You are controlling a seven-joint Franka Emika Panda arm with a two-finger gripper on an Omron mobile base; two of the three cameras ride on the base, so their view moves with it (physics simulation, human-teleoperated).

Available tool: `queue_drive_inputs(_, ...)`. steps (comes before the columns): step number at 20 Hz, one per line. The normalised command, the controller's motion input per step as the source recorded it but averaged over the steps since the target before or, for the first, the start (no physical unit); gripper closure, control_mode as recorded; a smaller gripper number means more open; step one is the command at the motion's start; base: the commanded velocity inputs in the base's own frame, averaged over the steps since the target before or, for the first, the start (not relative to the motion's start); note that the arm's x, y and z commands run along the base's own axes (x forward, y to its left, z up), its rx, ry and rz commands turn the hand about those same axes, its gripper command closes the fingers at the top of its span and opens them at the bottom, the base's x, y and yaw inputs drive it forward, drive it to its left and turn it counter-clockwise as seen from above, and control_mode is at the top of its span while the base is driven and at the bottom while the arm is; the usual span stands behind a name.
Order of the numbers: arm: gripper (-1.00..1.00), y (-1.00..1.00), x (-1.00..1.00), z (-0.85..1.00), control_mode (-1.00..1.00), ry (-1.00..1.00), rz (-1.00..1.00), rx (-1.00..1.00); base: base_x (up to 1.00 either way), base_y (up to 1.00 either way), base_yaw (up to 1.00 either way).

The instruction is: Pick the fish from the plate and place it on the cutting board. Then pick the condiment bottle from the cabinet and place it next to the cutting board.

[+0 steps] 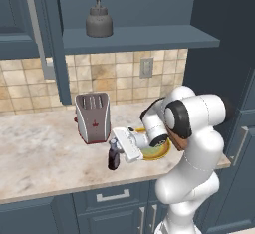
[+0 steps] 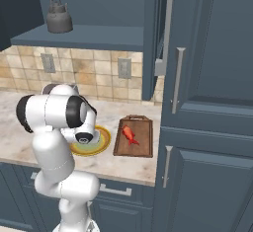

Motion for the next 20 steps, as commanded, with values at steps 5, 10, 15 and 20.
queue_drive_inputs(5,-1.00,-0.05,-0.07,-0.05,-1.00,0.00,0.00,0.00,0.00,0.00,0.00)
queue_drive_inputs(10,-1.00,-0.15,-0.28,0.00,-1.00,-0.03,0.00,0.00,0.00,0.00,0.00)
queue_drive_inputs(15,-1.00,-0.12,-0.28,0.00,-1.00,-0.02,0.00,0.00,0.00,0.00,0.00)
queue_drive_inputs(20,-1.00,-0.12,-0.19,0.15,-1.00,-0.01,-0.01,0.00,0.00,0.00,0.00)
